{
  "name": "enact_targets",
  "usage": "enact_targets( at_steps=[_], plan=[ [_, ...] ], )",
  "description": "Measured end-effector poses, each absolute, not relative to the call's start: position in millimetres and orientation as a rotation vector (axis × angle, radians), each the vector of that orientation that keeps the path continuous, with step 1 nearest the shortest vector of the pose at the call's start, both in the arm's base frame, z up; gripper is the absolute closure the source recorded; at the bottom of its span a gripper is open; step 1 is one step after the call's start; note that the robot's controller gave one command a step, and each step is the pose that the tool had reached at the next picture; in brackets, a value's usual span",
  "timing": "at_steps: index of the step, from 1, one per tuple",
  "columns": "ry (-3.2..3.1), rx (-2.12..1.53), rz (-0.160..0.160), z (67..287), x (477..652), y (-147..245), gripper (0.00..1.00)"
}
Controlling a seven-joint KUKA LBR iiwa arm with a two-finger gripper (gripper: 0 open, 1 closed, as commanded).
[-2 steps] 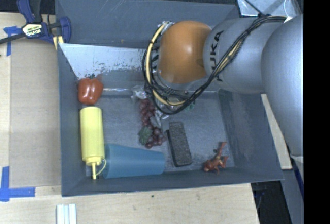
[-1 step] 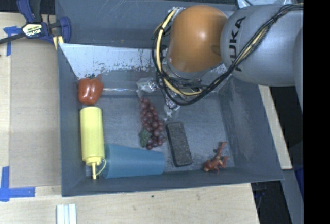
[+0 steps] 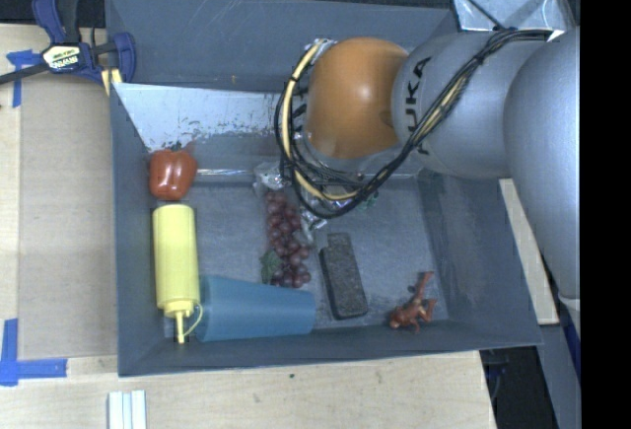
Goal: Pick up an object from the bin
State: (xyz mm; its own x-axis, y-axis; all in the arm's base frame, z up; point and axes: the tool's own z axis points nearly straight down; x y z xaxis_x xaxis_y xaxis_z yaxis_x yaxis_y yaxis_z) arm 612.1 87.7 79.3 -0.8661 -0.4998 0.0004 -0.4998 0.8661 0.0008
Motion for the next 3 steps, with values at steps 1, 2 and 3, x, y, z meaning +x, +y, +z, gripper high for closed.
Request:
enact_targets(
  at_steps=[1,2,3],
  plan=[
    [-2.688,1.647,0.006,72.2,615.6,83.1,0.00],
    [-2.854,1.334,0.000,72.6,613.3,81.3,1.00],
    [-2.854,1.333,0.000,72.7,613.3,81.3,1.00]
  ],
)
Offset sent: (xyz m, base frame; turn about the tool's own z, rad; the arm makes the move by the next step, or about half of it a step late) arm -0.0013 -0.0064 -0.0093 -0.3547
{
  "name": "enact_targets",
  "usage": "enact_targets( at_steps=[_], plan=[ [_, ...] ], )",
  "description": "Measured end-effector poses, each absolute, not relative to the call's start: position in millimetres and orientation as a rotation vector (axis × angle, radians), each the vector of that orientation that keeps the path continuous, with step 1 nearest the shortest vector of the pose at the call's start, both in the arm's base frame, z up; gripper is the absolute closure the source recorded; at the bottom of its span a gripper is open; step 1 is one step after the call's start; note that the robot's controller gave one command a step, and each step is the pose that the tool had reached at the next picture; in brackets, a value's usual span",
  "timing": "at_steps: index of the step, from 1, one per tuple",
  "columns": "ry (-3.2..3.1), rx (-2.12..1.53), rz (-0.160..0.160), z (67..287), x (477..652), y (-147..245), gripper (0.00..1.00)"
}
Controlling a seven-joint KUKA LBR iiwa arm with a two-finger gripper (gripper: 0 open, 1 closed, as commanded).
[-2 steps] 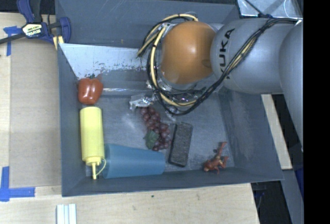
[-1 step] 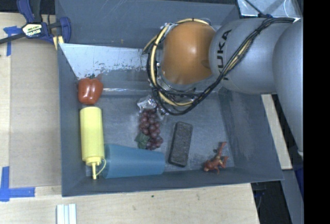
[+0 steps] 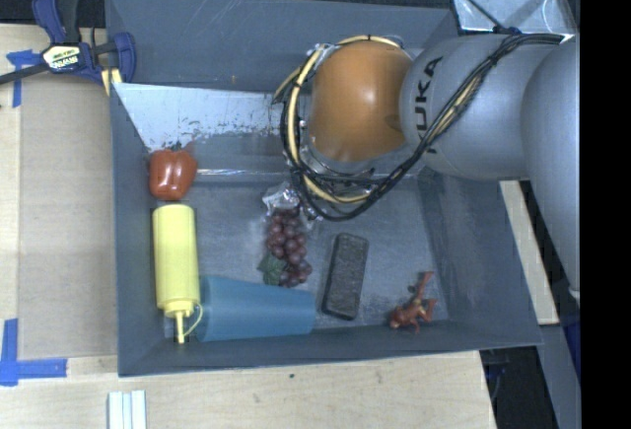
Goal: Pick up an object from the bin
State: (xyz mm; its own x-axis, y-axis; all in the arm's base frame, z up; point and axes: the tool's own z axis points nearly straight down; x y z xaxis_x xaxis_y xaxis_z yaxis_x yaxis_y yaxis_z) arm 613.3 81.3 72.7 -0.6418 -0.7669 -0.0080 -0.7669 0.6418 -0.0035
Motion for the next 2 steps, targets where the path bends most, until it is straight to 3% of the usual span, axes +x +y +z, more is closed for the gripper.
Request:
enact_targets(
  at_steps=[1,2],
  plan=[
    [2.839,-1.323,0.002,82,612.8,81,1.00],
    [2.846,-1.324,0.006,121,610.7,81,1.00]
  ],
)
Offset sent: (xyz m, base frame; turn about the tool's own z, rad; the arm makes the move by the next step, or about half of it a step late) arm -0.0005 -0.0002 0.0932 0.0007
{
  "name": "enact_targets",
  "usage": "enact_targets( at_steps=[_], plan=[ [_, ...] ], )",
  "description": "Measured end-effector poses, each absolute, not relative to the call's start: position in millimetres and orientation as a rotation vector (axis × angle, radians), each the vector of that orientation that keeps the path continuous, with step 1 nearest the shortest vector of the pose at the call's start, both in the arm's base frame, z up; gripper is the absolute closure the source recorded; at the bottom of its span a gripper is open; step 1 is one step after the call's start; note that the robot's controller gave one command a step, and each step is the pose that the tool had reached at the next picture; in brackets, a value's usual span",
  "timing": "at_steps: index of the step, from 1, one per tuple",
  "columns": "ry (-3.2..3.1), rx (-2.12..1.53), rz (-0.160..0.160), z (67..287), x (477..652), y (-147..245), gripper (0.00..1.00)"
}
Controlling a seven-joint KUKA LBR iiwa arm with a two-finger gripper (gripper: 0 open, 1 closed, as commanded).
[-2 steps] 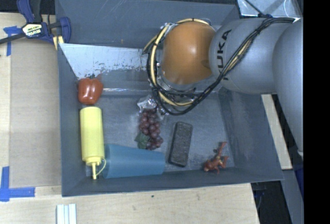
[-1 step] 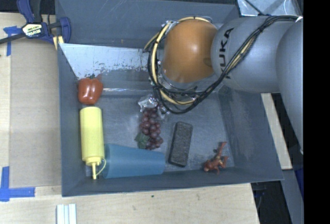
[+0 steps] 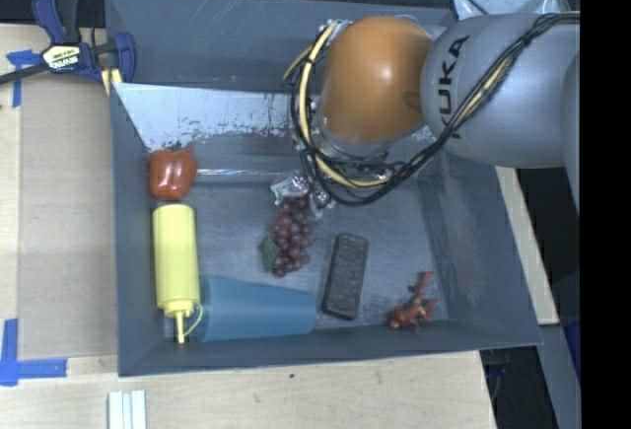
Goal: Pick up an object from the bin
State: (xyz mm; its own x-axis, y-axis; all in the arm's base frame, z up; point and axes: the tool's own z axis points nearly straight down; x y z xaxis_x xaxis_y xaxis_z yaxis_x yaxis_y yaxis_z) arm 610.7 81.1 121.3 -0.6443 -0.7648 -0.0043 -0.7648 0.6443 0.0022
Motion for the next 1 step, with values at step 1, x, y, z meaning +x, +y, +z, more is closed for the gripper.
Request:
enact_targets(
  at_steps=[1],
  plan=[
    [2.843,-1.319,0.005,151.7,611.8,81.2,1.00]
  ],
)
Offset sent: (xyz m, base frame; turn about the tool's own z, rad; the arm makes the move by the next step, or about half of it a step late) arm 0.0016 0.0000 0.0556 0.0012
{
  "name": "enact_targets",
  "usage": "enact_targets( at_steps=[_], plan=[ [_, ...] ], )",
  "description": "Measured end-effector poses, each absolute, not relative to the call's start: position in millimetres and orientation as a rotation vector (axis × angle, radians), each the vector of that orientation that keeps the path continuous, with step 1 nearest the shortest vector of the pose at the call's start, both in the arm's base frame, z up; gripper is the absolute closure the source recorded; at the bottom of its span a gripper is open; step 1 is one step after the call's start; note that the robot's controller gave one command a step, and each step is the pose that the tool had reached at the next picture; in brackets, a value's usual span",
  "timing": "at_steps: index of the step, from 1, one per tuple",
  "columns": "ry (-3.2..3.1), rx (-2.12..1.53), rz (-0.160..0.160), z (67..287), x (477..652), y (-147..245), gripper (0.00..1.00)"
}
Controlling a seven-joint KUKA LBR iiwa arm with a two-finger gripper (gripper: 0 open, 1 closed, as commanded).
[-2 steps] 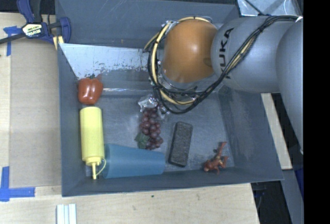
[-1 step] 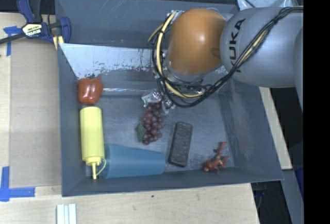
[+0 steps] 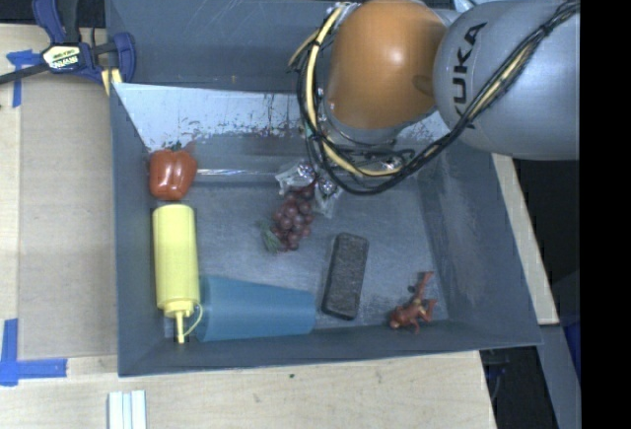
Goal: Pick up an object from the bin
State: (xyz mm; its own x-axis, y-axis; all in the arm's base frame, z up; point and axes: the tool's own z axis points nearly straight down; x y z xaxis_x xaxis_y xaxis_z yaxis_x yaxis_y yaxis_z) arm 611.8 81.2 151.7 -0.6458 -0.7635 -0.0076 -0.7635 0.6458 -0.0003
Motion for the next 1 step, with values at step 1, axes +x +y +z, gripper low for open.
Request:
enact_targets(
  at_steps=[1],
  plan=[
    [2.840,-1.314,0.002,169.4,613.1,81.2,1.00]
  ],
)
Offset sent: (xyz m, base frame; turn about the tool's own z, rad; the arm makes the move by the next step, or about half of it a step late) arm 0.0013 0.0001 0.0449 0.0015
